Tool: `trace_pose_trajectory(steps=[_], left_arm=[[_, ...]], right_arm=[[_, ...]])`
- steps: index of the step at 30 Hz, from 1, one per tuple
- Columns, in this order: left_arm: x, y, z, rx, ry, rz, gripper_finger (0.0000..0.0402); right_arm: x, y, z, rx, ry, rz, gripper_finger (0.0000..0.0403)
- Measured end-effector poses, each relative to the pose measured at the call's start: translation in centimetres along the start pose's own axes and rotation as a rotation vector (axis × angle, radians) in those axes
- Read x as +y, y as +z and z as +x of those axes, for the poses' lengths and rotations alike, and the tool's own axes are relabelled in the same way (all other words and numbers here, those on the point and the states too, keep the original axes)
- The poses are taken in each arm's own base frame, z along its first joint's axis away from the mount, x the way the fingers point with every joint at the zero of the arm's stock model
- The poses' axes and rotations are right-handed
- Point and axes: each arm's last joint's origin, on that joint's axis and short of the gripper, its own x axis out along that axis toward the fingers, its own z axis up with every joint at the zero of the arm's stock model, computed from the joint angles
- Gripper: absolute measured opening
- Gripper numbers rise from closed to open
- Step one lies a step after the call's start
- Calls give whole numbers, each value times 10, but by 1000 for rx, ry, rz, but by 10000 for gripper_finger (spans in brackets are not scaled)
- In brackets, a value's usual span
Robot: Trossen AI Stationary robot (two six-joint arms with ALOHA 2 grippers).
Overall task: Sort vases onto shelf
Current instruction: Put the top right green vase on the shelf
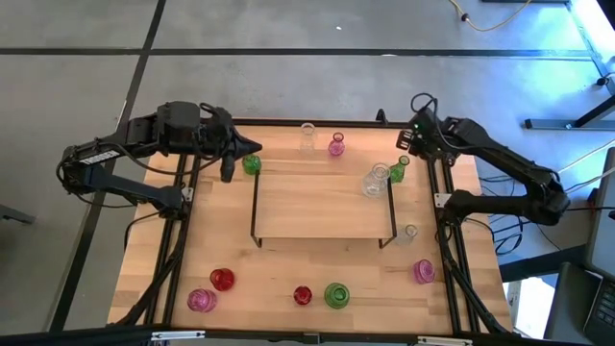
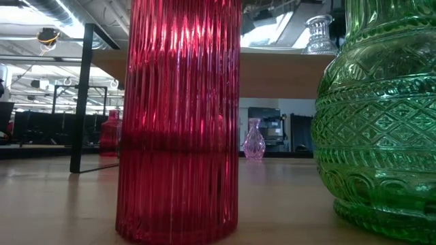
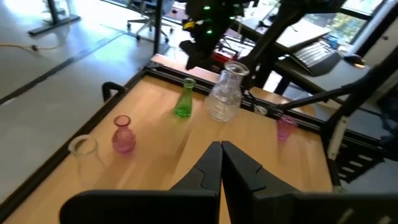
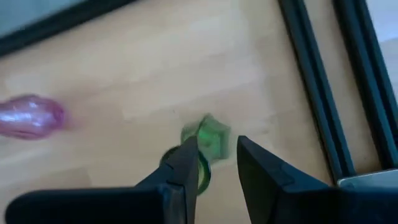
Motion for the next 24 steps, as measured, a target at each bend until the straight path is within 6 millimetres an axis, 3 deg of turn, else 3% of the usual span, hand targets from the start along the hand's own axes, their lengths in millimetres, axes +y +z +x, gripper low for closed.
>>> trace_pose_trajectory(steps=[14, 24], left_arm=[[0, 0, 0, 3, -12, -4, 0], [0, 0, 0, 2, -8, -3, 0]], right_arm=[[-2, -9, 28, 79, 55, -23, 95], [2, -10, 31, 135, 133, -73, 95]])
